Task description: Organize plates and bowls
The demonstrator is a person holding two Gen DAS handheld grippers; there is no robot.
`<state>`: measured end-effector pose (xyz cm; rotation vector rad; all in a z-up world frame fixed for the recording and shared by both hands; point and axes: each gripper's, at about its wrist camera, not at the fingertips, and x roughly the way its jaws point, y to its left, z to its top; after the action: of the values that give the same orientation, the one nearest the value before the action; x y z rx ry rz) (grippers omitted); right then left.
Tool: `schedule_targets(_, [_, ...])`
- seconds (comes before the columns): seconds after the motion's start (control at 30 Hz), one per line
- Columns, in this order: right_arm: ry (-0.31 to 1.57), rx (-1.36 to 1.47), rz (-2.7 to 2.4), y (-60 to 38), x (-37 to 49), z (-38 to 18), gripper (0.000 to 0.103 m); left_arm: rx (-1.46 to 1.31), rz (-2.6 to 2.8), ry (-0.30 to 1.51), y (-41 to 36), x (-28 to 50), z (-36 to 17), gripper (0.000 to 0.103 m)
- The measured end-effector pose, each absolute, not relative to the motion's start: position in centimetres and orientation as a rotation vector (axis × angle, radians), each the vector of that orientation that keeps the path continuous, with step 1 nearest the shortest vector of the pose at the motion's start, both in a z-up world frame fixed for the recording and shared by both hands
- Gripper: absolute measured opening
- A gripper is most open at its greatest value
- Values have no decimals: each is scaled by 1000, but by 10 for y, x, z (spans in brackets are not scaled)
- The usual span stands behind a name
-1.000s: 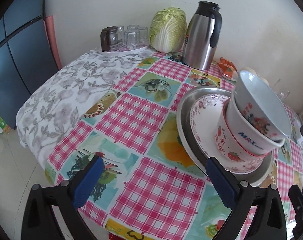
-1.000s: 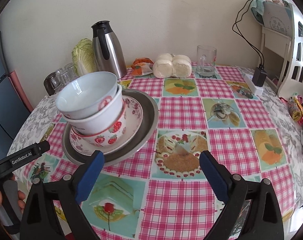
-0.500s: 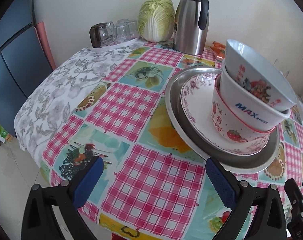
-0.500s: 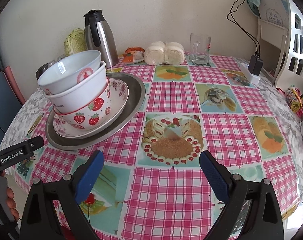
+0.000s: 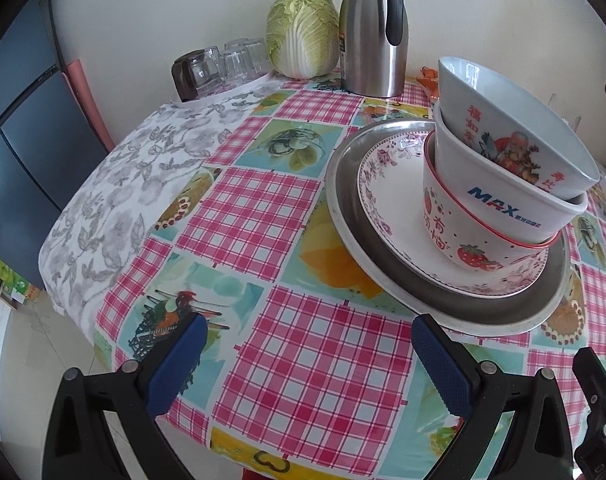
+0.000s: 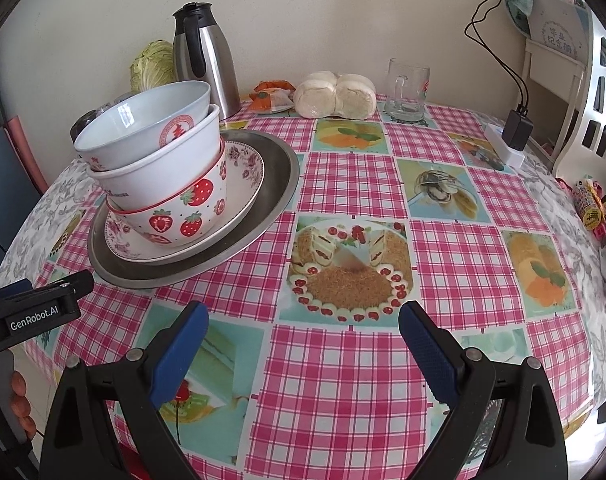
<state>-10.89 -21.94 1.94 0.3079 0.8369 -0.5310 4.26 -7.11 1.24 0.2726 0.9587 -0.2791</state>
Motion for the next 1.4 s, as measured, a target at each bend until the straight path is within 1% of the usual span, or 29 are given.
schedule_targets(0.5, [821, 301, -531, -219, -109, 28, 96, 284, -255, 977, -71, 43, 12, 103])
schedule_targets(1.4, [857, 293, -536, -219, -106, 24, 96, 314, -224, 1001, -69, 46, 4, 103])
